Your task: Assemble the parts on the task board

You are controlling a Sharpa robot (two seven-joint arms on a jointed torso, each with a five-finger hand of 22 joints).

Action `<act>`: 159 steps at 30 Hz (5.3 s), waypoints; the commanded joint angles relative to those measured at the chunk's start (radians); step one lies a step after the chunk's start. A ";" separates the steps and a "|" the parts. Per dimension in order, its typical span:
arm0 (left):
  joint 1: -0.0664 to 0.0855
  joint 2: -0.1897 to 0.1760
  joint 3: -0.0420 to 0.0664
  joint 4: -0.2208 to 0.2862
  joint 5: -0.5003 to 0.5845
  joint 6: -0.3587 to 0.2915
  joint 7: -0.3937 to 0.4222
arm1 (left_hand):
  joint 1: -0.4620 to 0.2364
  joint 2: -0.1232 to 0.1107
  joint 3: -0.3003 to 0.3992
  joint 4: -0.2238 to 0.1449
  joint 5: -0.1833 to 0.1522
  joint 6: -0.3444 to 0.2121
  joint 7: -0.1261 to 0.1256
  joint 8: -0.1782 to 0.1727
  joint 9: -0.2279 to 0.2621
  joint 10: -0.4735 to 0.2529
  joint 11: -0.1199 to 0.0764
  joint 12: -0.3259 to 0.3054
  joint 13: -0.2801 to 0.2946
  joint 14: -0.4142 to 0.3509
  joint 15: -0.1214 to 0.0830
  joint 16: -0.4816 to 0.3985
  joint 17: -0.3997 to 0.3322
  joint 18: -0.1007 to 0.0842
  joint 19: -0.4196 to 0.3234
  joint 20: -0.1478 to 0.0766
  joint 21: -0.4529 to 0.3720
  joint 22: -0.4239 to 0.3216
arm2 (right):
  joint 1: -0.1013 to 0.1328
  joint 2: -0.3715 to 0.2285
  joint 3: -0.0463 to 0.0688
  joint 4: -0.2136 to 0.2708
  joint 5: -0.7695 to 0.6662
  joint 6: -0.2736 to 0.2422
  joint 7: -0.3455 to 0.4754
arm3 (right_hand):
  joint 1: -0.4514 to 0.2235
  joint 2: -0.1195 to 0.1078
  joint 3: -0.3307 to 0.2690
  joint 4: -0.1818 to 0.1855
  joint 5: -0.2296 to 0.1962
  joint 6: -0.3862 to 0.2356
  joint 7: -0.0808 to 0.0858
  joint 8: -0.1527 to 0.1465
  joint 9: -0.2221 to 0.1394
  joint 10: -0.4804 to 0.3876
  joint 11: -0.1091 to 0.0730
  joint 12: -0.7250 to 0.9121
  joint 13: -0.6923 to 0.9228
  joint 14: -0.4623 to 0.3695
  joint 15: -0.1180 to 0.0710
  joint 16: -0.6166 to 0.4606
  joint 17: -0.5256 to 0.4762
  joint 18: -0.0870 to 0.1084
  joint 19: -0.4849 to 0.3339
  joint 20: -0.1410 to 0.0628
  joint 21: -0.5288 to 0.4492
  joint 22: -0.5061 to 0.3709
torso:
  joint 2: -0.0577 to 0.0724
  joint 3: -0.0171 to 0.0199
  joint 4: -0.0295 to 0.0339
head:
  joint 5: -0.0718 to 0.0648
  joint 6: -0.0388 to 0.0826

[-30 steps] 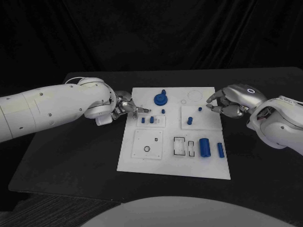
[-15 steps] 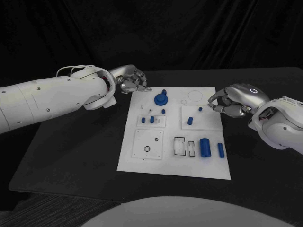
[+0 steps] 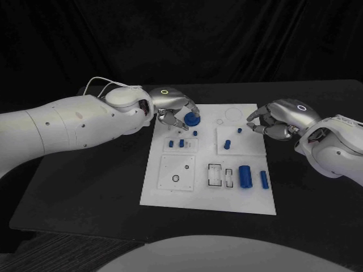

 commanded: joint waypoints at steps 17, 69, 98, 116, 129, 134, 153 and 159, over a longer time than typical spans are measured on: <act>-0.040 0.058 0.001 -0.047 -0.150 0.000 0.026 | -0.004 0.005 0.032 -0.060 0.030 0.099 0.002 0.012 -0.112 0.098 0.007 0.041 -0.056 -0.018 0.001 0.021 -0.057 0.000 0.004 -0.008 -0.038 0.137 | -0.002 0.012 0.001 -0.008 -0.003 -0.008 0.015 | 0.009 -0.001 0.007 -0.002 0.005 0.010 0.003 -0.004 0.001 0.103 0.009 0.004 0.263 0.074 0.002 0.001 0.087 0.006 0.051 -0.001 0.002 0.224 | 0.006 -0.0096 -0.0056 | 0.004 0.000; -0.055 0.028 0.002 -0.015 -0.151 -0.174 0.037 | 0.053 0.027 0.194 -0.134 0.046 0.361 0.013 0.102 -0.141 0.432 0.005 0.057 -0.109 0.024 0.000 0.047 -0.116 -0.016 0.072 -0.018 0.037 0.162 | -0.002 0.010 0.001 -0.009 -0.003 0.009 0.007 | 0.010 -0.002 0.011 -0.004 0.007 0.014 0.005 -0.004 0.002 0.103 0.010 0.004 0.263 0.073 0.003 -0.002 0.082 0.007 0.049 0.000 -0.004 0.222 | 0.005 -0.0090 -0.0065 | -0.001 0.000; -0.002 -0.081 0.001 0.061 -0.150 0.023 -0.026 | 0.038 0.014 0.203 -0.114 -0.019 0.334 0.008 0.055 -0.159 0.427 0.004 -0.026 -0.154 0.019 0.000 0.027 -0.152 -0.013 0.064 -0.020 0.011 0.156 | -0.010 0.015 0.000 -0.019 -0.003 0.017 0.003 | 0.014 -0.002 0.016 -0.007 0.006 0.017 0.004 -0.004 0.002 0.103 0.010 0.004 0.263 0.073 0.003 -0.002 0.080 0.007 0.048 0.000 -0.004 0.222 | 0.006 -0.0087 -0.0047 | 0.013 0.000; -0.013 -0.064 0.001 0.049 -0.150 0.003 -0.057 | 0.041 0.015 0.206 -0.113 -0.016 0.330 0.007 0.050 -0.161 0.426 0.003 -0.034 -0.158 0.015 0.000 0.023 -0.159 -0.012 0.061 -0.020 0.004 0.154 | -0.011 0.013 0.001 -0.014 -0.003 0.018 -0.002 | 0.018 -0.001 0.022 -0.011 0.006 0.020 0.004 -0.004 0.002 0.103 0.010 0.004 0.263 0.073 0.003 -0.003 0.078 0.008 0.048 0.000 -0.006 0.221 | 0.007 -0.0089 -0.0063 | 0.009 0.000; -0.020 -0.059 0.001 0.052 -0.150 0.017 -0.052 | 0.043 0.017 0.209 -0.113 -0.016 0.329 0.009 0.047 -0.162 0.430 0.004 -0.035 -0.159 0.008 0.000 0.017 -0.171 -0.010 0.056 -0.020 -0.005 0.152 | -0.011 0.014 0.001 -0.014 -0.003 0.019 -0.005 | 0.019 -0.001 0.024 -0.012 0.006 0.019 0.004 -0.005 0.002 0.103 0.009 0.004 0.263 0.072 0.003 -0.003 0.077 0.008 0.047 0.000 -0.007 0.221 | 0.007 -0.0089 -0.0059 | 0.007 0.000; -0.021 -0.062 0.001 0.057 -0.150 0.022 -0.051 | 0.044 0.018 0.210 -0.113 -0.016 0.329 0.009 0.047 -0.162 0.431 0.005 -0.036 -0.159 0.006 0.000 0.015 -0.174 -0.010 0.055 -0.020 -0.007 0.152 | -0.011 0.014 0.001 -0.015 -0.003 0.019 -0.005 | 0.020 -0.002 0.026 -0.013 0.006 0.018 0.004 -0.007 0.002 0.103 0.009 0.004 0.263 0.072 0.003 -0.004 0.076 0.008 0.047 0.000 -0.007 0.221 | 0.007 -0.0090 -0.0062 | 0.009 0.000; -0.022 -0.078 0.001 0.074 -0.150 -0.010 -0.059 | 0.046 0.020 0.212 -0.113 -0.015 0.332 0.010 0.047 -0.162 0.436 0.005 -0.037 -0.160 -0.001 0.001 0.010 -0.182 -0.009 0.053 -0.020 -0.011 0.151 | -0.011 0.016 0.001 -0.017 -0.003 0.022 -0.007 | 0.021 -0.002 0.028 -0.014 0.006 0.016 0.004 -0.009 0.001 0.103 0.010 0.004 0.263 0.072 0.003 -0.004 0.074 0.008 0.046 0.000 -0.009 0.220 | 0.006 -0.0103 -0.0057 | 0.009 0.000; -0.023 -0.083 0.001 0.077 -0.150 -0.021 -0.063 | 0.046 0.021 0.213 -0.113 -0.015 0.334 0.011 0.047 -0.161 0.437 0.006 -0.037 -0.160 -0.001 0.001 0.009 -0.184 -0.009 0.053 -0.020 -0.011 0.151 | -0.012 0.017 0.001 -0.018 -0.003 0.023 -0.008 | 0.022 -0.002 0.029 -0.015 0.006 0.015 0.004 -0.010 0.001 0.103 0.010 0.004 0.263 0.072 0.003 -0.004 0.075 0.008 0.047 0.000 -0.008 0.221 | 0.006 -0.0099 -0.0066 | 0.010 0.000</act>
